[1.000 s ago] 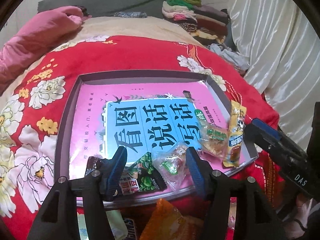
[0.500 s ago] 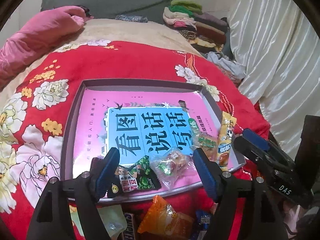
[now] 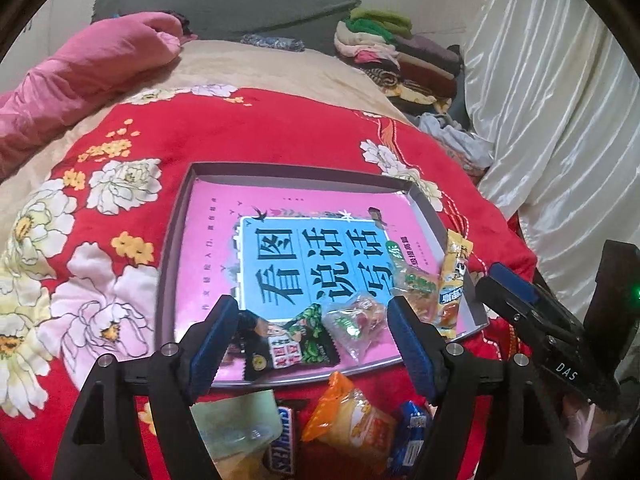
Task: Organize snacks
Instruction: 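Move both tools back from the tray toward the remaining snack pile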
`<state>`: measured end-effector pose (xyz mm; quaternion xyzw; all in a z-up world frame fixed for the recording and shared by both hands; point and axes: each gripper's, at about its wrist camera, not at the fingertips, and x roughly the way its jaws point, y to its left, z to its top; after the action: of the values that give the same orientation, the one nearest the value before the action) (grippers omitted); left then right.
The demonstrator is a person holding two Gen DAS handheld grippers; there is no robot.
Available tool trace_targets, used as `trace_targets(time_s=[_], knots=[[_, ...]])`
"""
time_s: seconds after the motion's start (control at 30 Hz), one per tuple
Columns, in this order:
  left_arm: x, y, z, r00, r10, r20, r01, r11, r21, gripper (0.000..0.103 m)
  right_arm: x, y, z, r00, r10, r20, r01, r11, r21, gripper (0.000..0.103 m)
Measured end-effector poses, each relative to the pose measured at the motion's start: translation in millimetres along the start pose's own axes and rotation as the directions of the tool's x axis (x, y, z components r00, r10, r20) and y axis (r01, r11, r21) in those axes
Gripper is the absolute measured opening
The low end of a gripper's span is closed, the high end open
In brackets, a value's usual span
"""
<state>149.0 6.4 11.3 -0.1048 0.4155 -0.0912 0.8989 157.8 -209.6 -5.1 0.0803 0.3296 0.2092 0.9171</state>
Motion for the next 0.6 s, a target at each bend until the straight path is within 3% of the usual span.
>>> trace_targets(time_s=[0.6], knots=[[-26.7,32.1,-5.7,1.000,0.016,0.018,-0.016,0.999,-0.050,0.079,-6.3,11.1,-3.8,1.000,0.010,0.001,-0.010,0.999,-0.035,0.075]])
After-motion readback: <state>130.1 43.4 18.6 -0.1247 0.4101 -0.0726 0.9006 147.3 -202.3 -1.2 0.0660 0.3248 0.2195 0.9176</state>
